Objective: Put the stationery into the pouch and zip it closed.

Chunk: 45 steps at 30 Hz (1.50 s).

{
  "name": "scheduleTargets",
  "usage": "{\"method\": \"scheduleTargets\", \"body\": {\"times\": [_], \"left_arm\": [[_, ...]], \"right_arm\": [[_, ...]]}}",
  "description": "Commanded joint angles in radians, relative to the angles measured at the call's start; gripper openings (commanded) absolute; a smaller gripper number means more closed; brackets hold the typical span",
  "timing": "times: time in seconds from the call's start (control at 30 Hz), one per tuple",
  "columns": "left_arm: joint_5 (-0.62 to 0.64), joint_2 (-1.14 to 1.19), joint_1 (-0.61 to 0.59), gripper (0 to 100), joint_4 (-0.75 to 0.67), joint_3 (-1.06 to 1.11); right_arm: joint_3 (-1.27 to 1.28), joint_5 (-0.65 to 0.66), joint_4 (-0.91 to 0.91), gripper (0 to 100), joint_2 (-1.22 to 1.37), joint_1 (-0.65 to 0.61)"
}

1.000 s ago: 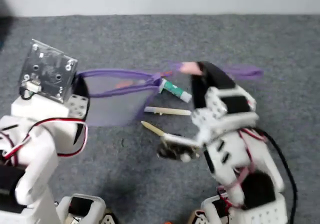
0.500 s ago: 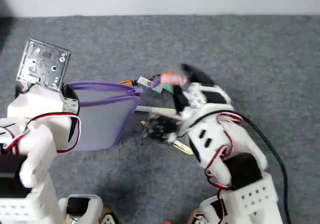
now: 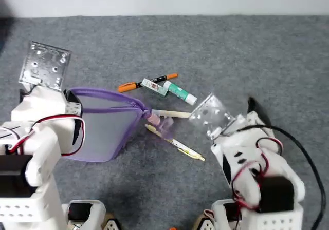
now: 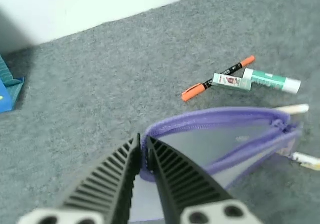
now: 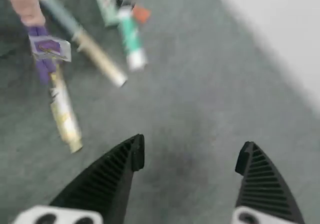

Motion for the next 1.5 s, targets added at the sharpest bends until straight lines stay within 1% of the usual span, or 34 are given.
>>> {"method": "scheduleTargets", "body": {"times": [0.0, 0.17, 0.27, 0.37, 0.57, 0.67, 0.8, 0.87, 1.0, 1.1, 1.2, 1.3, 1.47], "left_arm": [[0.058, -0.002, -0.002, 1, -0.069, 0.012], [0.147, -0.002, -0.003, 1, -0.226, 0.015], [0.157, -0.002, 0.003, 1, -0.261, 0.016], [0.157, -0.002, 0.003, 1, -0.222, 0.013], [0.155, -0.002, 0.005, 1, -0.035, 0.016], [0.16, -0.002, 0.005, 1, 0.02, 0.016], [0.161, -0.002, 0.005, 1, 0.026, 0.016], [0.157, -0.002, 0.003, 1, 0.031, 0.016], [0.155, -0.003, -0.012, 1, 0.051, 0.016], [0.155, -0.002, -0.072, 1, 0.049, 0.016], [0.155, -0.002, -0.115, 1, 0.049, 0.016], [0.155, -0.002, -0.143, 1, 0.049, 0.016], [0.155, -0.002, -0.183, 1, 0.049, 0.016]], "right_arm": [[-0.043, -0.12, 0.085, 29.6, 0.085, 0.021], [-0.046, -0.232, 0.114, 29.6, 0.225, 0.015], [-0.094, -0.261, 0.12, 29.6, 0.3, 0.013], [-0.181, -0.264, 0.143, 29.6, 0.386, 0.01], [-0.356, -0.265, 0.245, 29.6, 0.622, -0.119], [-0.43, -0.265, 0.255, 29.6, 0.719, -0.159], [-0.488, -0.273, 0.249, 29.6, 0.802, -0.194], [-0.493, -0.31, 0.245, 29.6, 0.825, -0.214], [-0.491, -0.33, 0.231, 29.6, 0.875, -0.288], [-0.493, -0.33, 0.191, 29.6, 0.926, -0.325], [-0.493, -0.33, 0.137, 29.6, 0.987, -0.335], [-0.493, -0.324, 0.099, 29.6, 1.064, -0.352], [-0.494, -0.322, 0.021, 29.6, 1.176, -0.42]]}}
